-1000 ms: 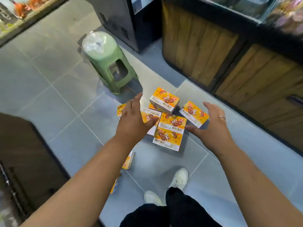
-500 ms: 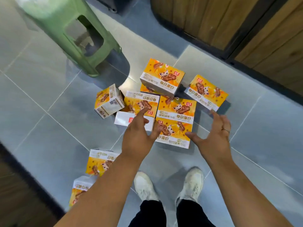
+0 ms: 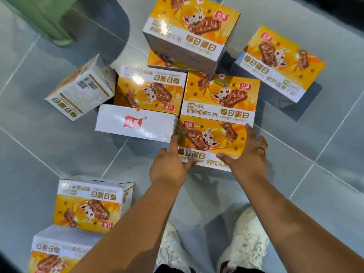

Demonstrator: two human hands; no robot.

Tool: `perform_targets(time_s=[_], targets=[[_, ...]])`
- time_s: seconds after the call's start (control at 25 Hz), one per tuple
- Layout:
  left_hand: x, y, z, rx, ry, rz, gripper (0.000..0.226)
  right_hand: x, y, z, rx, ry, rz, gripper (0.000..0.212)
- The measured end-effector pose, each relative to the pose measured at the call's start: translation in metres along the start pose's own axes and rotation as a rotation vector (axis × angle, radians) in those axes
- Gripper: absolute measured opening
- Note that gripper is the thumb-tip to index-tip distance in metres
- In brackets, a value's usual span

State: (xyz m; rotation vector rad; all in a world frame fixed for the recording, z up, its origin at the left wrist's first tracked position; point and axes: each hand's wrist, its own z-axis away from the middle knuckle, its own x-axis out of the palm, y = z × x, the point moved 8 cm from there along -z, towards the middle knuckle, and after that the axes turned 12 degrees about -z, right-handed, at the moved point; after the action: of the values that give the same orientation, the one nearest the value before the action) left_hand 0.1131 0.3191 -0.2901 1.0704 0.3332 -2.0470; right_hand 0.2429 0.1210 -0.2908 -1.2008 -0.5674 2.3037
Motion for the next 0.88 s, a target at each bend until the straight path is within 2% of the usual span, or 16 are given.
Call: perform_targets(time_s=[0.08,0.2,0.4,0.64,0.88], targets=[[0.026,0.002,-0.017,0.037,-0.084,0.119,0.099,0.024,0.018,-0.013,0.034,-0.053,0.047,0.121],[0.044,0.012,-0.039,0.090,-0.119,0.267,0.109,0.044,0.034,-0.027,0.049,-0.101,0.008,0.126],[0.042,0.009,-0.043,0.061,-0.052,0.156,0.105,0.037,0.031,-0.023,0.057,-0.068,0.000,0.128],[-0.011,0.011,-0.002,0.053,-0.006,0.154,0.110,-0.007,-0.004,0.015,0.032,-0.047,-0.010,0.128],[-0.125,0.033,0.072,0.083,0.065,0.170,0.106,-0.095,-0.086,0.074,-0.052,-0.010,-0.011,0.122]])
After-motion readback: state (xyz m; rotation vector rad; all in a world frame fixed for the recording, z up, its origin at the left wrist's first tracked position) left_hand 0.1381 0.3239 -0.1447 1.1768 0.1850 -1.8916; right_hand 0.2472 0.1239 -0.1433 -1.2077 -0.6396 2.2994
